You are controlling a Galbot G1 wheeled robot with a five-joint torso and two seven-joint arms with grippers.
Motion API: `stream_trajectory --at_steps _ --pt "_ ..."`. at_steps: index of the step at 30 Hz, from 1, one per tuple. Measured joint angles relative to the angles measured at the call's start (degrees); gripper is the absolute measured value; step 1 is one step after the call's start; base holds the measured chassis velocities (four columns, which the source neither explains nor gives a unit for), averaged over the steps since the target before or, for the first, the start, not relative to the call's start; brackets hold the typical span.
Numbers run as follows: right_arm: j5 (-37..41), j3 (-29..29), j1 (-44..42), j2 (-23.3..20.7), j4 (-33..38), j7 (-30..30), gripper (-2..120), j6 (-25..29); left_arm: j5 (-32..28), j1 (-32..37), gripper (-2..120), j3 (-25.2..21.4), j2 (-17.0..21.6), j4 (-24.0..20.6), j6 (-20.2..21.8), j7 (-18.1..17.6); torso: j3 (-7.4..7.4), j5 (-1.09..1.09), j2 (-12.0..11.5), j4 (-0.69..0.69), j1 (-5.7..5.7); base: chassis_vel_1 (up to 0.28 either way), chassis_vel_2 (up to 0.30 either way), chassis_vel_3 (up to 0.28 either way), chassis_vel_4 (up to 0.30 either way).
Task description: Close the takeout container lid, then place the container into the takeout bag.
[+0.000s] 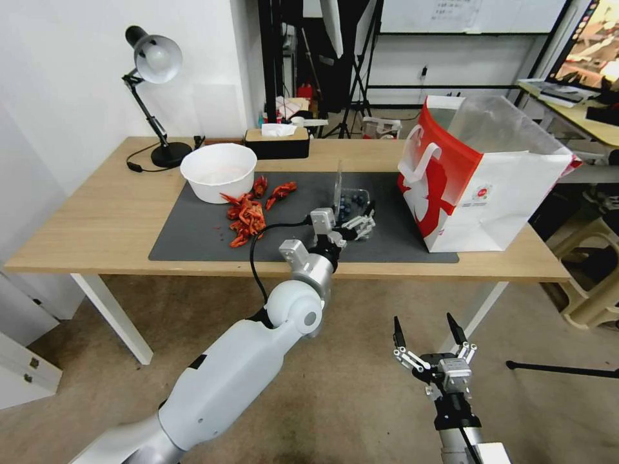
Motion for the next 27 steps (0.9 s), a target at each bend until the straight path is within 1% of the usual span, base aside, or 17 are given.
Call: stream_trajectory --at_steps 2,4,6,7,8,12,19,22,24,27 --pt "-0.03 0.06 0.00 0.01 -0.03 0.05 100 0.08 1.23 -1.14 100 1.81 0.36 1.29 -0.56 1.93 0.00 0.00 0.00 0.00 0.00 0.000 0.000 0.000 0.000" --pt "-0.05 0.08 -0.02 0.00 -0.03 0.07 100 0.12 1.42 -1.77 100 2.62 0.44 1.89 -0.62 2.36 0.00 0.00 0.00 0.00 0.00 0.000 0.000 0.000 0.000" --pt "-0.09 0.18 -0.08 -0.02 -0.04 0.13 100 0.17 1.72 -3.24 100 4.05 0.55 3.25 -0.64 3.66 0.00 0.00 0.00 0.00 0.00 0.000 0.000 0.000 0.000" --pt "-0.09 0.22 -0.10 -0.04 -0.04 0.15 100 0.19 1.78 -4.00 100 4.60 0.59 3.99 -0.69 4.48 0.00 0.00 0.00 0.00 0.00 0.000 0.000 0.000 0.000" --pt "-0.09 0.22 -0.10 -0.04 -0.04 0.15 100 0.19 1.78 -4.00 100 4.60 0.59 3.99 -0.69 4.48 0.00 0.00 0.00 0.00 0.00 0.000 0.000 0.000 0.000" --pt "-0.09 0.49 -0.10 -0.22 -0.07 0.20 100 0.30 0.93 -7.83 100 7.35 1.00 7.31 -0.70 7.27 0.00 0.00 0.00 0.00 0.00 0.000 0.000 0.000 0.000" --pt "-0.05 0.67 0.11 -0.26 -0.39 0.22 100 0.47 -0.85 -10.33 100 8.79 1.07 9.79 -0.29 8.29 0.00 0.00 0.00 0.00 0.00 0.000 0.000 0.000 0.000" --pt "0.03 0.71 0.23 -0.26 -0.52 0.26 100 0.51 -1.26 -11.27 100 9.20 0.94 10.83 0.54 8.55 0.00 0.00 0.01 0.00 0.00 0.000 0.000 0.000 0.000" --pt "0.06 0.74 0.31 -0.28 -0.80 0.32 100 0.55 -3.24 -12.41 100 9.66 0.74 11.18 1.99 8.51 0.00 0.00 0.01 0.00 0.00 0.000 0.000 0.000 0.000" --pt "0.06 0.75 0.32 -0.26 -0.89 0.37 100 0.60 -4.52 -13.17 100 9.79 0.63 11.45 3.00 8.61 0.00 0.00 0.01 0.00 -0.01 0.000 0.000 0.000 0.000"
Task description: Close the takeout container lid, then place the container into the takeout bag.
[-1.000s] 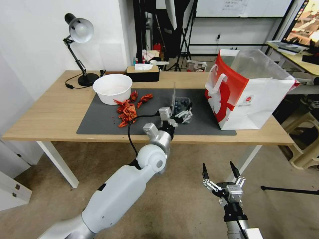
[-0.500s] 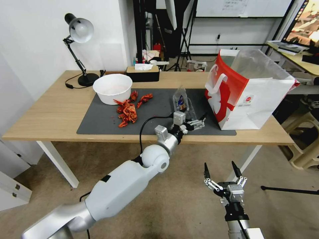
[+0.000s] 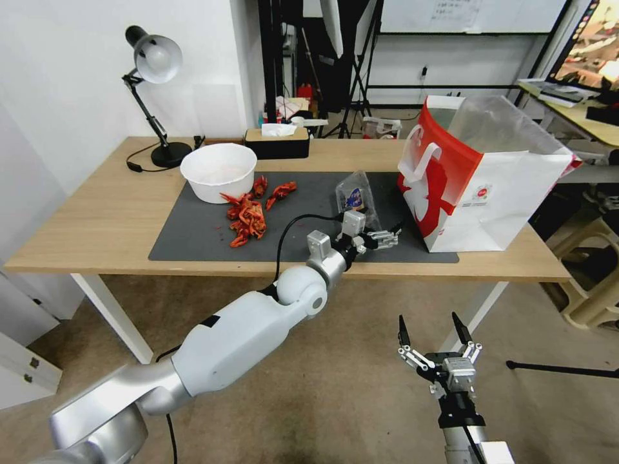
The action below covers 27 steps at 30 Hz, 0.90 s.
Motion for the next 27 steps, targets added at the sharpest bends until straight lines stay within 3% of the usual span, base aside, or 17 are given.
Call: stream_trajectory --at_steps 6,10,13,15,17,18,22,27 --pt "0.02 0.28 0.01 0.00 -0.01 0.20 100 0.05 -1.29 -1.60 100 0.63 0.11 1.35 0.98 1.86 0.00 0.00 0.00 0.00 0.00 0.000 0.000 0.000 0.000" --pt "0.02 0.36 -0.06 -0.07 0.00 0.32 100 0.09 -6.55 -2.55 98 0.63 -0.17 1.77 3.64 1.19 0.00 0.00 0.00 0.01 0.00 0.000 0.000 0.000 0.000" --pt "0.02 0.38 -0.25 -0.02 0.00 0.36 100 0.25 -15.28 -3.07 96 -1.39 -1.15 1.59 7.24 -1.75 0.00 0.00 0.00 0.01 0.00 0.000 0.000 0.000 0.000" --pt "0.00 0.39 -0.30 0.00 -0.01 0.37 100 0.30 -17.19 -3.19 95 -2.04 -1.43 1.60 8.07 -2.66 0.00 0.00 0.00 0.00 0.00 0.000 0.000 0.000 0.000" --pt "-0.03 0.41 -0.43 0.01 -0.03 0.39 100 0.44 -21.38 -3.86 95 -3.75 -2.14 1.92 10.06 -6.25 0.00 0.00 0.00 0.00 0.00 0.000 0.000 0.000 0.000" --pt "-0.03 0.41 -0.43 0.01 -0.03 0.39 100 0.44 -21.38 -3.86 95 -3.75 -2.14 1.92 10.06 -6.25 0.00 0.00 0.00 0.00 0.00 0.000 0.000 0.000 0.000" --pt "-0.06 0.37 -0.48 -0.01 -0.03 0.42 100 0.50 -26.78 -4.37 90 -5.96 -2.89 2.10 13.99 -13.75 0.00 0.00 0.00 0.00 0.00 0.000 0.000 0.000 0.000" --pt "-0.07 0.25 -0.42 -0.02 0.01 0.44 100 0.50 -28.71 -4.37 77 -7.03 -3.19 1.79 15.84 -16.55 0.00 0.00 0.00 0.00 0.00 0.000 0.000 0.000 0.000"
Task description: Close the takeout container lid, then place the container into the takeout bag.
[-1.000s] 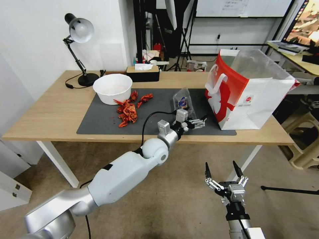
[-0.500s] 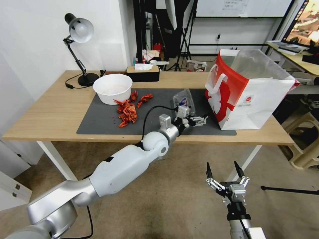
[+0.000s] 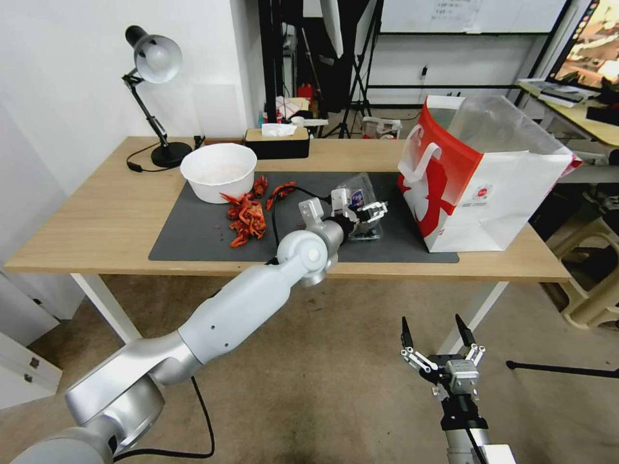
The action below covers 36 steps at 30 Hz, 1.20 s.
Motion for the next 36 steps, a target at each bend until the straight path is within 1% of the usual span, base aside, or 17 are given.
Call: stream_trajectory --at_steps 2,3,8,11,12,14,15,17,19,20,21,23,24,27,28,31,36 --pt "-0.03 -0.09 0.02 0.01 0.02 0.00 100 0.00 -0.82 0.01 71 -0.37 -0.12 -0.36 0.40 -0.91 0.00 0.00 0.00 0.00 0.00 0.000 0.000 0.000 0.000" --pt "-0.04 -0.13 0.03 0.02 0.02 0.00 100 0.00 -1.37 0.03 62 -0.60 -0.21 -0.63 0.71 -1.61 0.00 0.00 0.00 0.00 0.00 0.000 0.000 0.000 0.000" --pt "-0.03 -0.19 0.09 0.07 0.27 -0.01 100 -0.03 -1.58 0.05 51 -0.67 -0.18 -0.88 1.55 -2.77 0.00 0.00 0.00 0.00 0.00 0.000 0.000 0.000 0.000" --pt "1.41 -0.25 0.36 -0.02 1.40 -0.54 100 -0.71 -0.90 0.01 35 -0.63 -0.04 -0.95 2.55 -3.69 0.00 0.00 0.00 0.00 0.00 0.000 0.000 0.000 0.000" --pt "1.41 -0.25 0.36 -0.02 1.40 -0.54 100 -0.71 -0.90 0.01 35 -0.63 -0.04 -0.95 2.55 -3.69 0.00 0.00 0.00 0.00 0.00 0.000 0.000 0.000 0.000" --pt "5.38 -0.27 0.87 -0.57 3.43 -1.51 100 -2.42 0.01 -0.04 26 -0.30 0.27 -1.03 3.40 -4.02 0.00 0.00 0.00 0.00 0.00 0.000 0.000 0.000 0.000" --pt "10.06 -0.22 1.60 -1.49 5.70 -2.42 100 -4.72 0.53 -0.15 19 0.07 0.50 -1.16 4.01 -4.33 0.00 0.00 0.00 0.00 0.00 0.000 0.000 0.000 0.000" --pt "12.42 -0.17 1.96 -1.97 6.63 -2.81 100 -5.95 0.72 -0.22 16 0.18 0.54 -1.19 4.20 -4.47 0.00 0.00 -0.01 0.00 0.00 0.000 0.000 0.000 0.000" --pt "23.45 0.23 4.19 -4.06 10.84 -3.41 100 -11.18 1.20 -0.48 4 0.40 0.57 -1.17 4.69 -4.99 0.00 0.00 -0.01 -0.01 0.00 0.000 0.000 0.000 0.000" --pt "23.45 0.23 4.19 -4.06 10.84 -3.41 100 -11.18 1.20 -0.48 4 0.40 0.57 -1.17 4.69 -4.99 0.00 0.00 -0.01 -0.01 0.00 0.000 0.000 0.000 0.000" --pt "29.76 0.77 6.06 -5.24 12.88 -3.28 100 -13.97 1.33 -0.61 0 0.48 0.58 -1.05 4.76 -5.09 0.00 0.00 -0.01 0.00 0.00 0.000 0.000 0.000 0.000" --pt "42.28 1.83 10.97 -7.61 15.96 -1.78 100 -18.80 1.62 -0.75 0 0.94 0.61 -0.89 4.80 -5.14 0.00 0.00 -0.01 0.00 0.00 0.000 0.000 0.000 0.000" --pt "42.28 1.83 10.97 -7.61 15.96 -1.78 100 -18.80 1.62 -0.75 0 0.94 0.61 -0.89 4.80 -5.14 0.00 0.00 -0.01 0.00 0.00 0.000 0.000 0.000 0.000" --pt "57.54 2.99 17.58 -10.47 17.55 1.44 100 -24.92 1.81 -0.90 0 1.33 0.52 -0.64 4.81 -5.32 0.00 0.00 -0.01 0.01 0.00 0.000 0.000 0.000 0.000" --pt "57.54 2.99 17.58 -10.47 17.55 1.44 100 -24.92 1.81 -0.90 0 1.33 0.52 -0.64 4.81 -5.32 0.00 0.00 -0.01 0.01 0.00 0.000 0.000 0.000 0.000" --pt "65.23 2.42 22.43 -12.39 15.59 3.81 100 -28.99 1.86 -1.16 0 1.34 0.39 -0.01 4.46 -5.34 0.00 0.01 -0.01 -0.01 0.00 0.000 0.000 0.000 0.000" --pt "70.97 1.22 27.24 -13.28 13.33 6.65 100 -32.42 1.80 -1.20 0 1.17 0.51 0.03 4.30 -5.39 0.00 0.01 -0.01 0.00 0.00 0.000 0.000 0.000 0.000"
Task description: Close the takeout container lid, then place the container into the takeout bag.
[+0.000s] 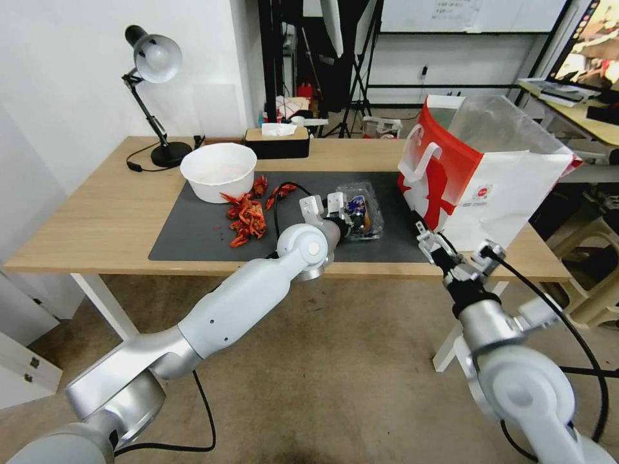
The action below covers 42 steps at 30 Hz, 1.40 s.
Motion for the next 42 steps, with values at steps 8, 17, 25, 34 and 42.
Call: stream_trajectory --at_steps 8,17,25,34,42 --pt "5.99 -1.30 5.89 -0.86 -1.56 4.51 100 -5.07 -0.05 0.16 0 -0.05 0.18 -0.11 -0.28 -0.05 0.00 -0.01 0.00 0.00 0.00 0.000 0.000 0.000 0.000" --pt "10.24 -2.94 13.80 -2.34 -5.56 8.39 100 -10.34 -0.37 0.20 0 -0.14 0.26 -0.03 -0.53 -0.37 0.00 -0.01 0.01 0.00 0.00 0.000 0.000 0.000 0.000" --pt "11.58 -4.85 20.23 -3.91 -9.76 10.57 100 -17.39 -0.34 0.43 0 -0.76 0.30 0.18 -1.08 -0.39 0.00 -0.01 0.01 0.00 0.00 0.000 0.000 0.000 0.000" --pt "9.77 -8.19 26.73 -5.75 -14.87 11.90 100 -23.89 -0.08 0.62 0 -0.65 0.37 0.50 -1.38 -0.09 0.00 -0.01 0.01 0.00 0.00 0.000 0.000 0.000 0.000" --pt "9.87 -12.13 33.52 -6.21 -20.24 12.61 100 -26.79 -0.15 0.71 0 -0.71 1.03 -0.28 -1.35 -0.14 0.00 0.00 0.01 0.00 0.00 0.000 0.000 0.000 0.000"
